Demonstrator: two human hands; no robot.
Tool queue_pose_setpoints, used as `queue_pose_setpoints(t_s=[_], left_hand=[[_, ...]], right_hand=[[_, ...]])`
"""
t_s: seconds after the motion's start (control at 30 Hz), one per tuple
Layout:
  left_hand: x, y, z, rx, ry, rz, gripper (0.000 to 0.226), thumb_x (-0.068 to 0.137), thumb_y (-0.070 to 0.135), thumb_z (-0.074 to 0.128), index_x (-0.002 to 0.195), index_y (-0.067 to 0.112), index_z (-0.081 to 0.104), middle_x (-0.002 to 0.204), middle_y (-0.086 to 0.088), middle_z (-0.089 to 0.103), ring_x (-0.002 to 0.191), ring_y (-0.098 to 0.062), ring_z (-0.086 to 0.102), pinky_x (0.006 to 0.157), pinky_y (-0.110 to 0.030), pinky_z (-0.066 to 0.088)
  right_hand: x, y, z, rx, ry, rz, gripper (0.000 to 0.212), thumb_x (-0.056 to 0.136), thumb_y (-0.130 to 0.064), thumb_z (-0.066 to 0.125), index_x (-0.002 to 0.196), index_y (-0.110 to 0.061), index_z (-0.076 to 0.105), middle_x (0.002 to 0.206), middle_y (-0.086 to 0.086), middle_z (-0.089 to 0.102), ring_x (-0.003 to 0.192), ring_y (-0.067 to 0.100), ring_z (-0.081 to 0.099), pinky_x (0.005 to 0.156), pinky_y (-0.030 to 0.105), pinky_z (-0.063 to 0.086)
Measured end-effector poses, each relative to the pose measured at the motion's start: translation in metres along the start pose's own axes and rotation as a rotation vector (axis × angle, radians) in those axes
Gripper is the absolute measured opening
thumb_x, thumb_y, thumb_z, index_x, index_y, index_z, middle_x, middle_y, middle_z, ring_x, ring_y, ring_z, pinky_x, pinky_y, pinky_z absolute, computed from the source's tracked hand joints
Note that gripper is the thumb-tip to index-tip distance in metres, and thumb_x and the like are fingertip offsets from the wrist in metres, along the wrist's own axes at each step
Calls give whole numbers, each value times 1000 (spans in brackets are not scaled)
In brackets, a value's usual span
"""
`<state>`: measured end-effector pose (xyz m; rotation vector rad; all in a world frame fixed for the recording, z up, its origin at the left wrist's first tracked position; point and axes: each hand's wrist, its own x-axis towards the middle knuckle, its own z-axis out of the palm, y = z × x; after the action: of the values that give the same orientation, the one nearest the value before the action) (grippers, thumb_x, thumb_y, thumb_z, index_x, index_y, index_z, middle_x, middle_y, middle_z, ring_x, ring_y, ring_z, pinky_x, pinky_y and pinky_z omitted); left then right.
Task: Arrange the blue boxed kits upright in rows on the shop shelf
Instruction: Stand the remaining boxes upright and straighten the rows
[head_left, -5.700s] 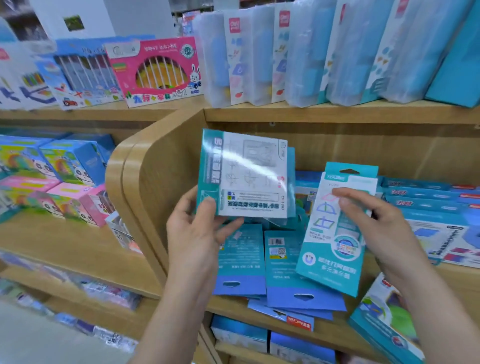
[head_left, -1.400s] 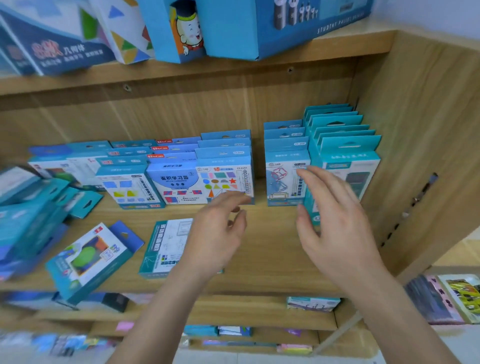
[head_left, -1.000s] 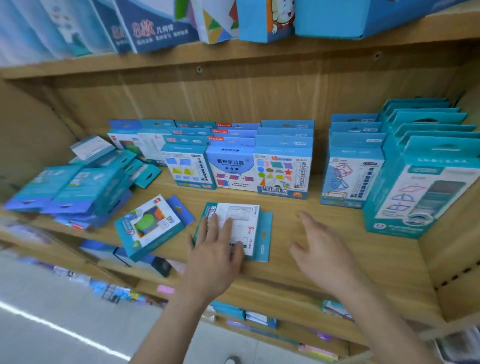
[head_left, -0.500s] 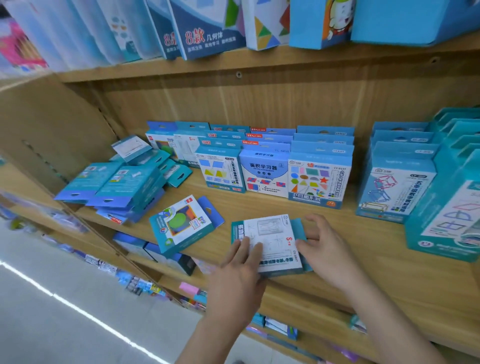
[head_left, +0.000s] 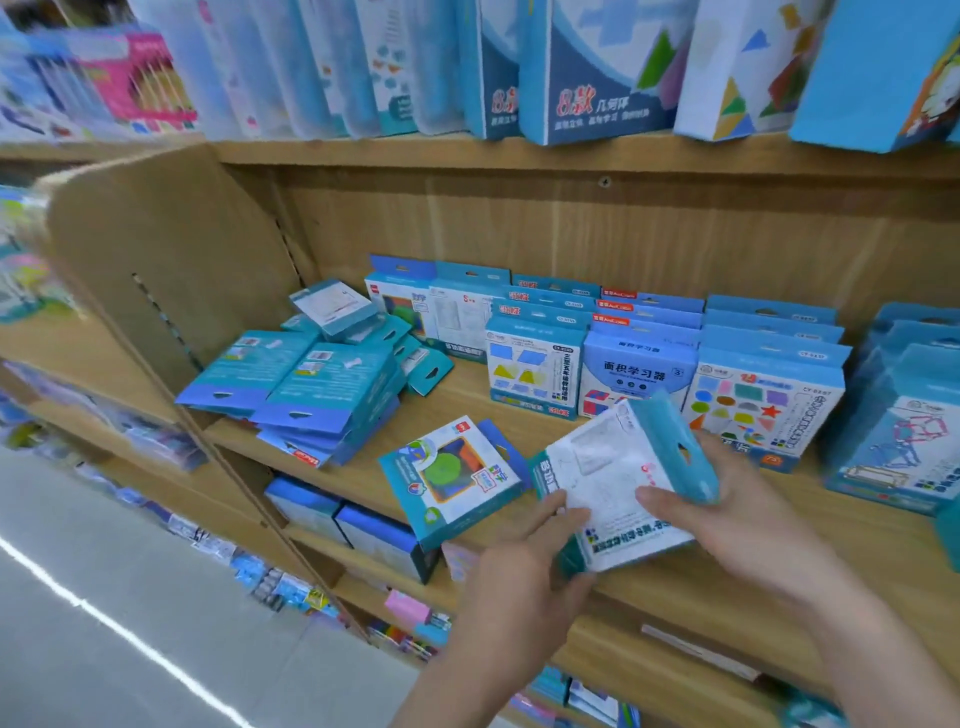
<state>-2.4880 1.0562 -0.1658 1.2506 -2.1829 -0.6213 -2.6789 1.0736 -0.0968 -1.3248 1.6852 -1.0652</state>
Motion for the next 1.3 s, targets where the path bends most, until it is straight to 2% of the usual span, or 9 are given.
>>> queue_pose_setpoints(t_s=[0.17,0.27,0.4,0.53,0.7,0.83,1.0,1.13,1.3], left_hand=[[25,-29,-69,-89,113,124,58,84,30,66,135,40,42,146,26,29,128,13,31,102,-21,39],[51,-55,-120,-98,173,170,56,84,27,65,134,40,42,138,32,33,120,16,36,94,-16,40],[95,-92,-176,116,215,214,35,84,23,61,118,25,62,126,13,58,114,-3,47,94,-13,32],[140,-110,-205,320,-21,143,25,88,26,55,111,29,65,113,4,68,108,-20,58,89,-33,46],[186,-114,-191,483,-250,242,23,85,20,48,100,23,66,104,-6,68,100,-30,60,74,-33,46],[210,-122,-165,728,-475,216,21,86,17,51,103,17,64,110,-10,64,102,-30,60,71,-33,43],[228,-133,-141,1048,-589,206,34,89,5,55,123,10,57,128,-10,57,116,-30,56,83,-38,48],[237,-136,-123,1186,-647,267,41,93,6,53,133,9,49,138,-11,47,124,-29,48,89,-39,46],[241,-134,-121,1297,-659,445,36,92,3,53,128,10,54,130,-8,56,118,-28,54,87,-37,47]], right_hand=[[21,-70,20,-158,160,-186,31,76,-22,77,101,-32,61,89,-20,68,80,-9,60,63,9,42],[44,-113,41,-206,180,-249,24,76,-25,77,94,-31,61,78,-21,66,68,-1,60,57,21,42],[90,-152,74,-317,249,-332,26,74,-25,79,92,-27,61,74,-9,61,65,13,53,60,27,38],[132,-175,101,-457,279,-351,32,74,-28,79,101,-32,62,87,-13,63,85,14,55,71,29,40],[177,-177,126,-643,225,-325,36,74,-30,78,106,-31,62,96,-7,67,93,18,60,80,36,49],[205,-163,142,-799,188,-273,34,79,-32,73,110,-33,59,98,-5,65,96,21,59,72,32,46],[229,-142,150,-1026,175,-271,32,84,-32,67,112,-25,54,107,1,64,102,26,58,69,34,44],[239,-131,155,-1128,169,-279,34,85,-32,64,113,-19,49,107,4,63,104,27,53,68,33,34],[247,-127,156,-1117,187,-265,46,85,-29,64,124,-21,42,113,5,55,106,26,54,76,37,36]])
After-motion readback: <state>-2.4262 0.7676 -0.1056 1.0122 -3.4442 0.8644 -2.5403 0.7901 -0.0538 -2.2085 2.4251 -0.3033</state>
